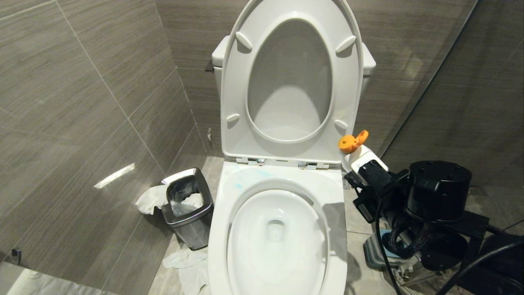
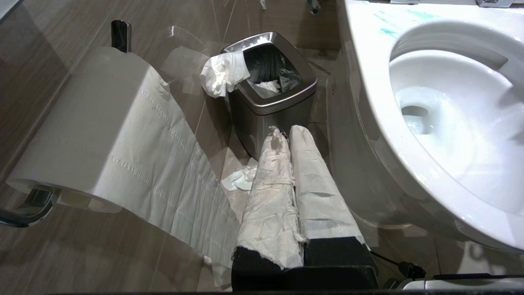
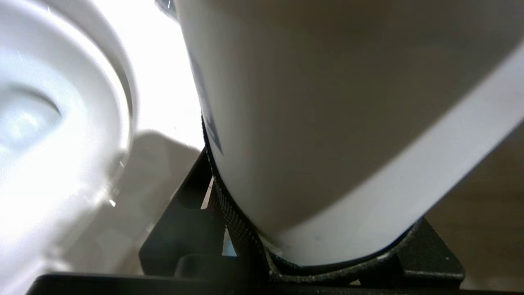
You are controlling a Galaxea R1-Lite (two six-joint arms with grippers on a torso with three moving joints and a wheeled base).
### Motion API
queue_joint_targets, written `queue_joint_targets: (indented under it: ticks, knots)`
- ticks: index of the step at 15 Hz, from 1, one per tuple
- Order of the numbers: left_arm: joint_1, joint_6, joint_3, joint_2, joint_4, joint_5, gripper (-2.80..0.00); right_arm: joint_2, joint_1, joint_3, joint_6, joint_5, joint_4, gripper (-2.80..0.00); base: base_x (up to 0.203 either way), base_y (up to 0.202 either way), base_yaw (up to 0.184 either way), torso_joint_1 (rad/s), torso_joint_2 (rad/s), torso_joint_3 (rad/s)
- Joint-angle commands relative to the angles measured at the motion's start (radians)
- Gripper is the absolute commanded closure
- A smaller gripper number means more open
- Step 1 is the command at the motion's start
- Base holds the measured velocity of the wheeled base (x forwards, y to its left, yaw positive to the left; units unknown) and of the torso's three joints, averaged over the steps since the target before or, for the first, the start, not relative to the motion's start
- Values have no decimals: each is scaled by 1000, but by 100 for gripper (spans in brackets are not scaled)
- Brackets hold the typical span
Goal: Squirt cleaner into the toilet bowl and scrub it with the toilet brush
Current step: Pour in the cleaning agent
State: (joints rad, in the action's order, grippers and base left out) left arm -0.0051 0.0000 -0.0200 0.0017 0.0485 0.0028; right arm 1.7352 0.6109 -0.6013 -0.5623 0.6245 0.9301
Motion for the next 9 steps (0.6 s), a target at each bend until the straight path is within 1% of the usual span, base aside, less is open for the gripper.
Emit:
queue_joint_targets:
  ticks: [1,4,7,9]
  knots:
    - [1,0,0,0,1,0,0,19,0,-45,-86,0,-56,0,0,0,0,0,0,0]
    - [1,0,0,0,1,0,0,26,1,-109,-200,3,-154,0,0,0,0,0,0,0]
    - [1,0,0,0,1,0,0,27,1,-112,-332,5,-168,0,0,0,0,0,0,0]
    - [1,0,0,0,1,0,0,38,1,-114,-406,8,-172,0,0,0,0,0,0,0]
